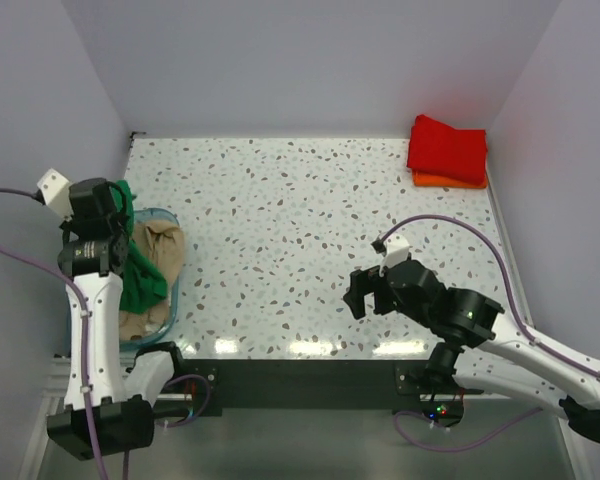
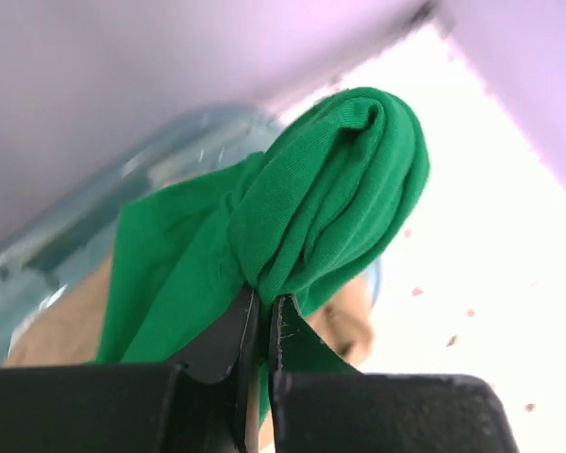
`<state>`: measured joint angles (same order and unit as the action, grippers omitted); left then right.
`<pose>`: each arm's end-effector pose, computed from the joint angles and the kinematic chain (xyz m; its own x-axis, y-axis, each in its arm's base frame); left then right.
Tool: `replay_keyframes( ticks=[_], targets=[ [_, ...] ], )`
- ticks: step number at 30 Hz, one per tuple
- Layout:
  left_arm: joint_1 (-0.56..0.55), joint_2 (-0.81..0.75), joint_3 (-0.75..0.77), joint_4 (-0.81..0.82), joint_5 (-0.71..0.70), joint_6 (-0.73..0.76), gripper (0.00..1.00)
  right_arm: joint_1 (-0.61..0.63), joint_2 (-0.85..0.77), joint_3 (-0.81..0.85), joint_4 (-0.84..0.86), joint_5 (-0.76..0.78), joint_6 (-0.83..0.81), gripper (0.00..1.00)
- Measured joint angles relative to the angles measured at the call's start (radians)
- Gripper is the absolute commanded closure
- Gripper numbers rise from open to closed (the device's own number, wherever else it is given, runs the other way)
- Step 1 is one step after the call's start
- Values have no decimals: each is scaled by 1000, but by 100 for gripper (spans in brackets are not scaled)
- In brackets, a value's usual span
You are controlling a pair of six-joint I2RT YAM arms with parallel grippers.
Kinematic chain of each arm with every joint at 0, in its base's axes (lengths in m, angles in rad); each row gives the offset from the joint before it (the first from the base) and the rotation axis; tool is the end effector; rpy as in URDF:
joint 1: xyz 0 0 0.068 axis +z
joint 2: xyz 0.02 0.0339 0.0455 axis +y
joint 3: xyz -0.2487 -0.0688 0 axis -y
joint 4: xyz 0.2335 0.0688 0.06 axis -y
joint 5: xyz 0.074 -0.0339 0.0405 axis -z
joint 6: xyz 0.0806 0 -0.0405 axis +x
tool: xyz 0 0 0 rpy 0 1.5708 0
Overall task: Fold and stack the t-shirts
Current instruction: Grab the tshirt from the pile, then move the tshirt to the center of the board
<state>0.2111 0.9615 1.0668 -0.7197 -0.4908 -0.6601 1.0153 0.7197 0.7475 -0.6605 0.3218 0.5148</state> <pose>0.2092 0.0837 0.3180 -0.1010 -0.5747 -0.8121 -0.7891 0.5434 -0.2864 0.1198 0.1446 0.2549 -0.6021 -0.0843 -0.7940 -0.4309 0.8714 0.2343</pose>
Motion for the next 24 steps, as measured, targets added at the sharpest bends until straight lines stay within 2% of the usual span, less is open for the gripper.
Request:
replay_keyframes(
  ticks=[4,7,10,14,18,24],
  targets=[
    [0,-46,175,-6,1,34,100,0,8,0,0,-1,-2,1],
    [0,-51,293,4,52,57,100,0,9,0,0,0,-2,1],
    [0,-25,401,15,153,73,100,0,12,0,0,2,-2,2],
    [-19,15,470,53,300,72,100,0,13,0,-2,15,-3,1],
    [-166,67,492,73,343,69,100,0,6,0,-8,53,-2,1],
    [-490,152,488,95,296,63,100,0,-53,5,-23,105,6,1]
  ],
)
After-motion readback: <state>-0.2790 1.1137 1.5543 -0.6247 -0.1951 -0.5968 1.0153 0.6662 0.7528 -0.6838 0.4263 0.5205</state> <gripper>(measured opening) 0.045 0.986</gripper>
